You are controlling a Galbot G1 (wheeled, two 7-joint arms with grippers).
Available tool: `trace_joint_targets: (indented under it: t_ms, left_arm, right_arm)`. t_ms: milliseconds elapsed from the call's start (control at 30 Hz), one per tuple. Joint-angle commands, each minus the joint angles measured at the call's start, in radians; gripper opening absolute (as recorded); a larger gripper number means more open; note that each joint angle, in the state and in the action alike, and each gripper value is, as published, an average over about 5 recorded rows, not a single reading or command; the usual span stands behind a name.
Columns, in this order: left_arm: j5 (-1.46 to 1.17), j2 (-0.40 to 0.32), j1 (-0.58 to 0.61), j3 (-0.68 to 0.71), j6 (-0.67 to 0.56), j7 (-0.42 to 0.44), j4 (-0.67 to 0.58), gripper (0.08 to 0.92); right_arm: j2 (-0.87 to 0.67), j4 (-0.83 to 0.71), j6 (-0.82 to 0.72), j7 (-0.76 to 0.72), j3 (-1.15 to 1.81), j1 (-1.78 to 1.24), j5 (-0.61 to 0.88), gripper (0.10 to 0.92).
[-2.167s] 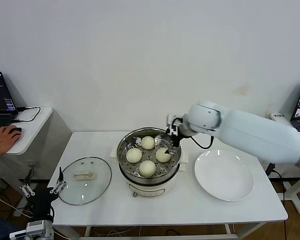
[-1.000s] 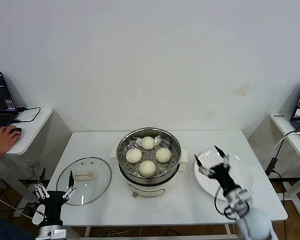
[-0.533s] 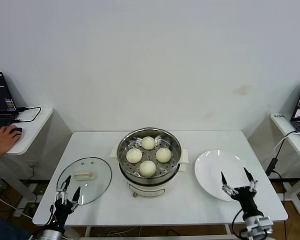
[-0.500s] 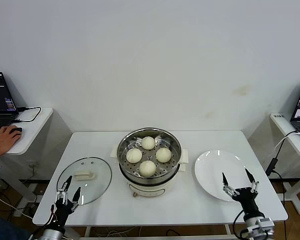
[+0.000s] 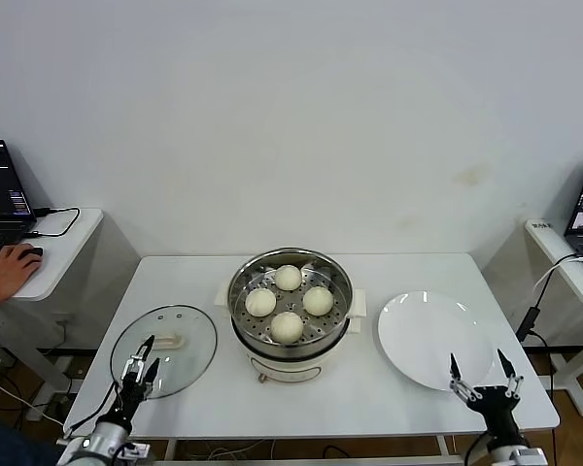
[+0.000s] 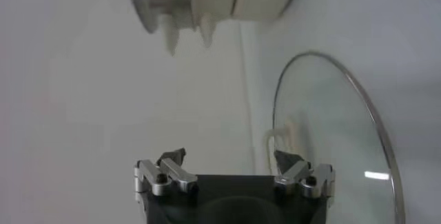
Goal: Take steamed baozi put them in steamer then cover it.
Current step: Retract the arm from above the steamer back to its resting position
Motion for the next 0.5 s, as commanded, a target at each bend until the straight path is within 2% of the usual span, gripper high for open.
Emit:
trace_joint_targets:
  t_ms: [33,233,500]
  left_arm:
    - [0.044,0.026,-0.192,0.036,0.003,0.014,0.181,0.823]
    - [0.038,0.026,-0.231,0.047,-0.008,0.019,0.238,0.823]
    - [0.023,0.014,-0.262,0.053,-0.012,0.025,0.252,0.823]
  right_arm:
    - [0.033,-0.003,0.017,-0.002,0.026,-0.030,-0.011,0.822]
    - [0.043,-0.002,0.031,-0.002,0.028,-0.038,-0.023,0.823]
    - [0.050,-0.014,0.056,-0.001,0.033,-0.040,-0.060,0.823]
